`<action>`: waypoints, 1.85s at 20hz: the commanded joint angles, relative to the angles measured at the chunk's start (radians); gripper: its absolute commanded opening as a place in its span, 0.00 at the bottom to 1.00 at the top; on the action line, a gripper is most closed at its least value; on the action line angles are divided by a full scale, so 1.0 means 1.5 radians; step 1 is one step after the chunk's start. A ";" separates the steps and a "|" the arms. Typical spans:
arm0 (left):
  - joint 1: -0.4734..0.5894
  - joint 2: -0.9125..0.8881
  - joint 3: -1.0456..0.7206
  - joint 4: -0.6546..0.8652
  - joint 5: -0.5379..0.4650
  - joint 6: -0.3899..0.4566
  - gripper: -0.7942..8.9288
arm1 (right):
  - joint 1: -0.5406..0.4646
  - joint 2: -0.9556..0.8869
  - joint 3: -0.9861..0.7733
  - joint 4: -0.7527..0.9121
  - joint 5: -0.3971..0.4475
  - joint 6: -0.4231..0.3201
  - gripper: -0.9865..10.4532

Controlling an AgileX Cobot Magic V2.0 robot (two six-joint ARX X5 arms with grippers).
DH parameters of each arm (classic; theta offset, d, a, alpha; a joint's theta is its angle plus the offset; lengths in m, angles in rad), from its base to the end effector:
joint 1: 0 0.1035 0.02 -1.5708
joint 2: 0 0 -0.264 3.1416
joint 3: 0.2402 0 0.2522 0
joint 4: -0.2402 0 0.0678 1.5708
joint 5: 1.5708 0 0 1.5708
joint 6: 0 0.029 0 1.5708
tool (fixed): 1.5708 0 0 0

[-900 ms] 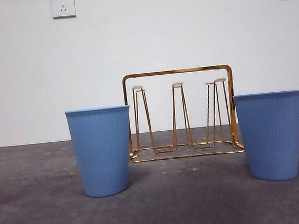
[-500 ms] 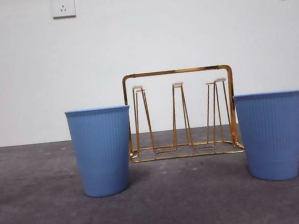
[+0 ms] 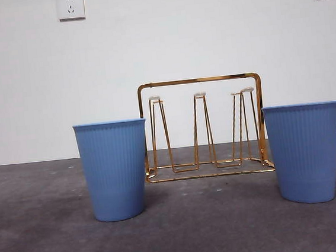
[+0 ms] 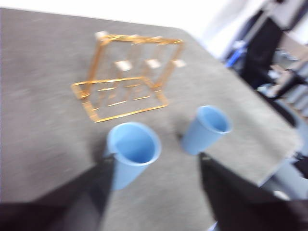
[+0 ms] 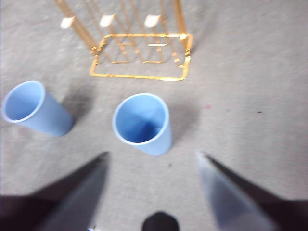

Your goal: Pick up cup 1,put cup 1 in the cup rack,pick up cup 2,put cup 2 in the cup rack

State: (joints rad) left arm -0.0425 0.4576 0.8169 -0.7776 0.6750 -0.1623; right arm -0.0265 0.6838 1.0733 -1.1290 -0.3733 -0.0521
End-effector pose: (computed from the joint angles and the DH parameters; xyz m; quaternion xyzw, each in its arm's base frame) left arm 0.0732 -0.0213 0.3257 -0.1386 0.2245 -0.3263 0.9077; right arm 0.0895 0.0082 0.3549 0.0478 0.3499 0.1700 0.9200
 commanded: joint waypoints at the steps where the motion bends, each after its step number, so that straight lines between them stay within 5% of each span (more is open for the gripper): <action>1: -0.003 0.004 0.003 0.017 0.016 -0.016 0.74 | 0.000 0.019 0.003 0.004 -0.014 -0.002 0.61; 12: -0.043 0.050 0.003 0.090 0.097 -0.072 0.74 | 0.059 0.299 0.089 0.020 -0.016 0.017 0.52; 18: -0.060 0.095 0.003 0.096 0.098 -0.071 0.74 | 0.151 0.469 0.119 0.020 0.112 0.017 0.52; 24: -0.064 0.128 0.003 0.118 0.127 -0.074 0.74 | 0.184 0.576 0.119 0.049 0.155 0.018 0.52; 31: -0.064 0.146 0.003 0.130 0.131 -0.083 0.74 | 0.188 0.638 0.119 0.078 0.154 0.022 0.27; 34: -0.064 0.152 0.003 0.130 0.131 -0.084 0.74 | 0.188 0.650 0.119 0.080 0.154 0.022 0.24; 37: -0.064 0.161 0.003 0.131 0.131 -0.089 0.74 | 0.188 0.650 0.119 0.081 0.139 -0.006 0.07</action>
State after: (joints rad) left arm -0.1368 0.6994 0.8173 -0.5934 0.8677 -0.2897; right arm 0.2543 1.6482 1.2491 -1.0088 -0.1627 -0.0441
